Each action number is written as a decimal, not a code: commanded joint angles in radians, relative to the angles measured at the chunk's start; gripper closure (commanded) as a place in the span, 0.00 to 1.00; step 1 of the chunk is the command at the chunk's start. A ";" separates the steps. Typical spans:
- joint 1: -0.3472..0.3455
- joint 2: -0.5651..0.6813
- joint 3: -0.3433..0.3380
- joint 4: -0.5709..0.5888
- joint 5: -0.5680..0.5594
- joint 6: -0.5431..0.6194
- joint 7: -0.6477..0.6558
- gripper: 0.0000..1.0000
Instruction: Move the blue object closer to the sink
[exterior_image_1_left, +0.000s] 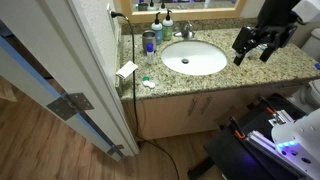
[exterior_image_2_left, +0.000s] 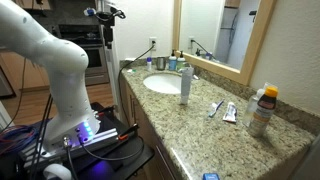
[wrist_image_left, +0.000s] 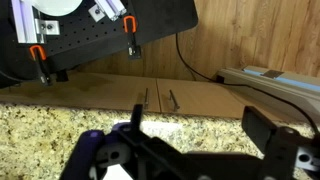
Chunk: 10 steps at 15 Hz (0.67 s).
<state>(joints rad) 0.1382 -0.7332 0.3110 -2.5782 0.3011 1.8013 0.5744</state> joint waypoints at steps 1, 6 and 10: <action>-0.005 -0.001 0.004 0.002 0.002 -0.003 -0.003 0.00; -0.005 -0.001 0.004 0.002 0.002 -0.003 -0.003 0.00; -0.034 -0.035 0.058 -0.008 0.026 -0.002 0.288 0.00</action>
<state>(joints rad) 0.1307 -0.7385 0.3257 -2.5782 0.3007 1.8012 0.7239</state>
